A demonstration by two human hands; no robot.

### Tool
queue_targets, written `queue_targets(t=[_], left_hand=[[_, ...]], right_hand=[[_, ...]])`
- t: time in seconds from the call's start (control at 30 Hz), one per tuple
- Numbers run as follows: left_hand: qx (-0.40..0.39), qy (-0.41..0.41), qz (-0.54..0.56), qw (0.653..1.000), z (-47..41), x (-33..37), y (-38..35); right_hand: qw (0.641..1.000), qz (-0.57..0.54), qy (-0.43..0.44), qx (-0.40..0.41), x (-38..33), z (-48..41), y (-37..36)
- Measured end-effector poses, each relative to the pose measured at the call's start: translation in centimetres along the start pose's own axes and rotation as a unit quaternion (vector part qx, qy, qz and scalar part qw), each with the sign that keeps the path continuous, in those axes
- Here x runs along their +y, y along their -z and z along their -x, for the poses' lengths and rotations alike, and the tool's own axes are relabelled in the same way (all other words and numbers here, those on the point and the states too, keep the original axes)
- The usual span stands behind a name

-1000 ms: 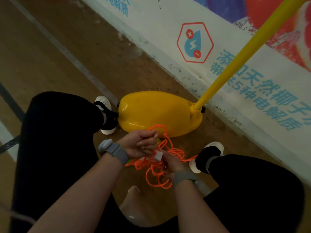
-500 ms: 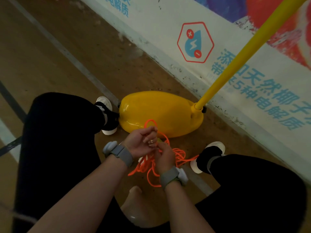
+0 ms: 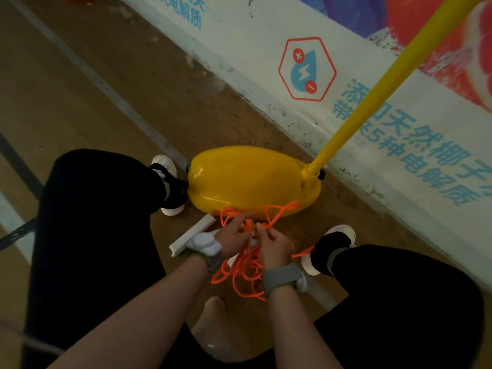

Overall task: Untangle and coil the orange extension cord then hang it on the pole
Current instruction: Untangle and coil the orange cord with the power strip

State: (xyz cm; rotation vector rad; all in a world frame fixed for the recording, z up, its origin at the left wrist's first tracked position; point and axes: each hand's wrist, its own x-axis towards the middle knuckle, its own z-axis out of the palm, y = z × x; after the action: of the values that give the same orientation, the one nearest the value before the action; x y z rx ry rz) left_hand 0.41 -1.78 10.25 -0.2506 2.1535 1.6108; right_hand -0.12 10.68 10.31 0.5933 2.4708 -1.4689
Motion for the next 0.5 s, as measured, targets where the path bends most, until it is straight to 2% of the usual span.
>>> queue_targets(t=[0.1, 0.2, 0.27, 0.37, 0.4, 0.5], left_hand=[[0.025, -0.040, -0.123, 0.991, -0.4, 0.1, 0.2], [0.067, -0.021, -0.187, 0.980, -0.5, -0.2, 0.5], [0.092, 0.046, -0.156, 0.982, -0.6, -2.2, 1.7], [0.108, 0.155, -0.120, 0.975, -2.4, -7.4, 2.9], [0.102, 0.173, -0.121, 0.972, -2.7, -7.6, 2.8], [0.084, 0.150, -0.114, 0.979, -2.6, -6.6, 2.1]], right_hand=[[1.000, 0.004, 0.009, 0.001, -0.1, 0.1, -0.4], [1.000, -0.002, 0.015, -0.011, -0.5, 0.6, -0.6], [0.994, -0.100, -0.021, 0.023, -0.9, 0.3, -0.2], [0.958, -0.264, -0.090, 0.067, -1.6, -1.2, 1.4], [0.944, -0.309, -0.098, 0.067, -1.9, -1.5, 1.9], [0.907, -0.397, -0.121, 0.074, -2.5, -1.9, 3.2]])
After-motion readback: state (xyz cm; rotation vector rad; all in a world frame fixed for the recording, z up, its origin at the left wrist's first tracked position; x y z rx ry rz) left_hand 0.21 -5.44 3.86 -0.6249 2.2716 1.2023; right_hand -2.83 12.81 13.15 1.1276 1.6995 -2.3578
